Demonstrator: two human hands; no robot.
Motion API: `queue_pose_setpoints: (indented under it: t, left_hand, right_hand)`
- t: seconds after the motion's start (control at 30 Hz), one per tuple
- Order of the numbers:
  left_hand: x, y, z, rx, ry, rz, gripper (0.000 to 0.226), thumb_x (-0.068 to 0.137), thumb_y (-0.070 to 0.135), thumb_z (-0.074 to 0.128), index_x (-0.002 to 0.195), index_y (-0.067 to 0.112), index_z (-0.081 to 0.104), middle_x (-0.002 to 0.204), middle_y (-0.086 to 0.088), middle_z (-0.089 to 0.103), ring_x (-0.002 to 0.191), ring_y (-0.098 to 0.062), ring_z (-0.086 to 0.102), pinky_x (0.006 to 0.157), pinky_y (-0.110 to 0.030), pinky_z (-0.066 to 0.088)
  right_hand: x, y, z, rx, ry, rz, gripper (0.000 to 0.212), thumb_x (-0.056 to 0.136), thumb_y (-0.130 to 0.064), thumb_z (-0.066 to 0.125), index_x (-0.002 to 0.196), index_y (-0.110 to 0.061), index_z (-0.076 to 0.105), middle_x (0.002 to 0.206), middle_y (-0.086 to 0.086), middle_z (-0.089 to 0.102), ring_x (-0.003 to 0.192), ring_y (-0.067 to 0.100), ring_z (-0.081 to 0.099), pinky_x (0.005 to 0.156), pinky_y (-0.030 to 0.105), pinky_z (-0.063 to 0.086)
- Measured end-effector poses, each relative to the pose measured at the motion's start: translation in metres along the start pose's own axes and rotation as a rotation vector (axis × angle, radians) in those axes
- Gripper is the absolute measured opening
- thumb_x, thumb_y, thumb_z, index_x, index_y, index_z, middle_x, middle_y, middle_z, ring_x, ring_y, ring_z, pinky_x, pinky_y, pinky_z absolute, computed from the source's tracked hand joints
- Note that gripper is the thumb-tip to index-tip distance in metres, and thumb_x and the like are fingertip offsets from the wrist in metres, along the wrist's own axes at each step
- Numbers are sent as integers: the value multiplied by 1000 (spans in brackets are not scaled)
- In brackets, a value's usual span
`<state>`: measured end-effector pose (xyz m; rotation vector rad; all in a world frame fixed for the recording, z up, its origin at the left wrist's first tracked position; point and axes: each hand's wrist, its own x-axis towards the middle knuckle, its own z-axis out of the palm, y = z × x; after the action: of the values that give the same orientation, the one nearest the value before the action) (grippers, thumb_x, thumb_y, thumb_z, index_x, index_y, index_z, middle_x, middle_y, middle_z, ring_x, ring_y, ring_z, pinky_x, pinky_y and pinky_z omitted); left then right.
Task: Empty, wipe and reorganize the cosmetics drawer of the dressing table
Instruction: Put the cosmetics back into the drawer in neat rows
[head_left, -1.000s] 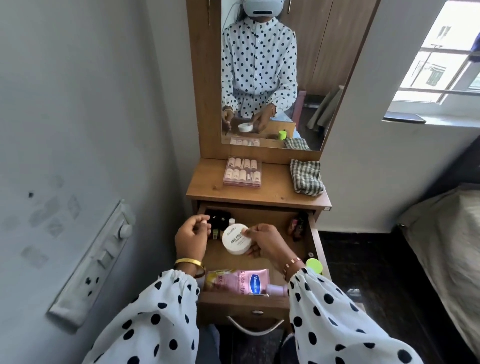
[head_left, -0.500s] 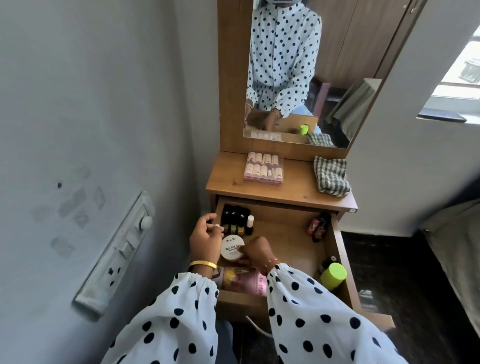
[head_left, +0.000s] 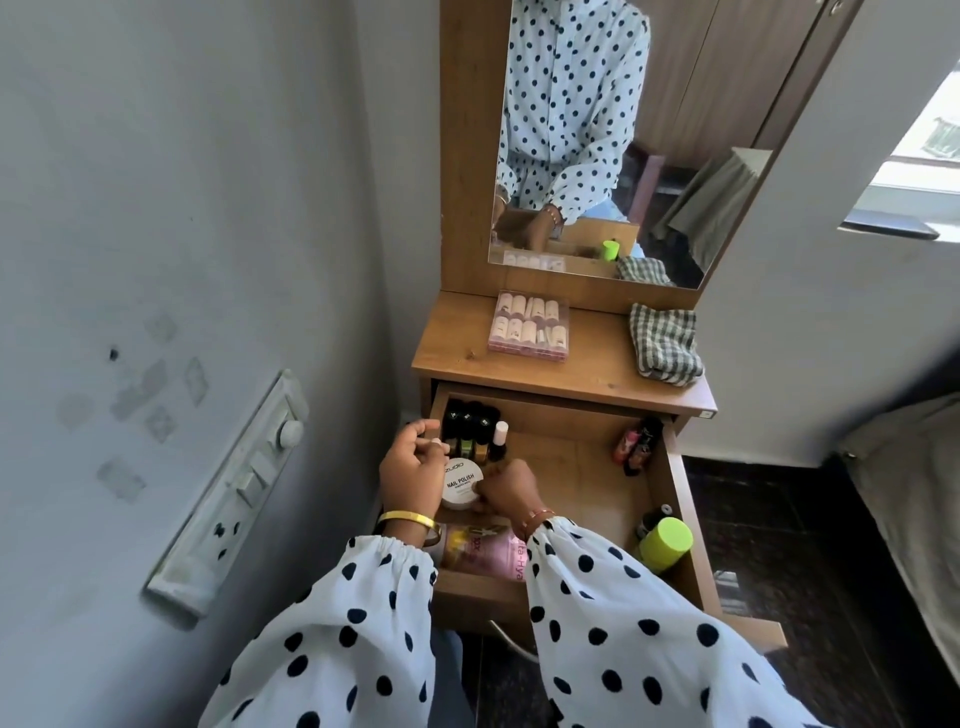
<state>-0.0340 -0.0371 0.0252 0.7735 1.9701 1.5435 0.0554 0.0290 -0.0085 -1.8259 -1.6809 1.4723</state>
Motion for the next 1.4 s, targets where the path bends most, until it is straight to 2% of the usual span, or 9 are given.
queue_pose_setpoints:
  t: [0.1, 0.3, 0.43, 0.57, 0.8, 1.0, 1.13, 1.23, 1.4]
  left_hand:
    - [-1, 0, 1, 12, -14, 11, 25, 87, 1, 48, 106, 10, 61, 80, -3, 63, 84, -24, 65, 83, -37, 54]
    - [5, 12, 12, 23, -43, 61, 25, 87, 0, 46, 103, 10, 62, 83, -2, 63, 86, -23, 65, 74, -26, 51]
    - [20, 32, 28, -6, -59, 97, 23, 88, 1, 46, 101, 12, 62, 83, -2, 63, 85, -21, 64, 74, -25, 52]
    - [37, 50, 45, -29, -75, 118, 24, 87, 0, 45, 97, 13, 62, 82, -6, 65, 83, -24, 65, 80, -33, 54]
    - [71, 62, 65, 35, -154, 70, 32, 86, 6, 51, 116, 14, 60, 102, -6, 68, 99, -28, 64, 90, -45, 53]
    - [75, 58, 66, 32, -176, 38, 32, 88, 6, 51, 118, 10, 59, 114, -10, 66, 105, -27, 62, 92, -45, 52]
    - [67, 54, 68, 18, -255, -35, 30, 90, 7, 50, 119, 7, 56, 114, -12, 63, 93, -24, 62, 74, -34, 57]
    - [59, 55, 74, 31, -291, -47, 31, 89, 6, 51, 119, 4, 56, 117, -13, 62, 99, -28, 62, 80, -40, 57]
    - [53, 61, 74, -69, -299, -150, 29, 92, 9, 50, 119, 0, 56, 119, -19, 61, 103, -33, 62, 87, -40, 53]
  right_hand:
    - [-6, -4, -9, -32, 40, -68, 13, 84, -2, 59, 72, -6, 63, 91, 14, 66, 85, 27, 63, 85, 39, 55]
    - [-24, -35, -58, -45, 175, -351, 12, 89, -10, 57, 94, -8, 68, 85, -2, 62, 78, 11, 56, 56, 10, 39]
    - [-19, -58, -88, -78, 342, -489, 15, 91, -10, 55, 101, -5, 65, 93, 5, 63, 84, 14, 57, 73, 18, 44]
    - [-1, -71, -106, -388, 528, -661, 28, 89, -8, 50, 115, -4, 60, 120, 12, 53, 113, 25, 47, 94, 26, 38]
    - [42, -61, -110, -820, 247, -571, 56, 98, -30, 38, 148, -15, 18, 157, 8, 13, 143, 29, 17, 116, 45, 17]
    - [24, -47, -108, -590, 319, -628, 47, 98, -26, 41, 143, -13, 34, 153, 11, 26, 137, 30, 33, 114, 40, 26]
    - [-4, -29, -102, -382, 415, -605, 38, 95, -18, 49, 132, -10, 50, 149, 14, 33, 135, 29, 34, 111, 35, 29]
    - [-9, -32, -105, -196, 478, -540, 27, 92, -18, 55, 114, -5, 62, 130, 15, 45, 121, 28, 46, 102, 29, 37]
    - [-3, -47, -114, 66, 511, -310, 37, 90, -19, 60, 121, -3, 51, 125, 14, 46, 91, 16, 49, 82, 23, 42]
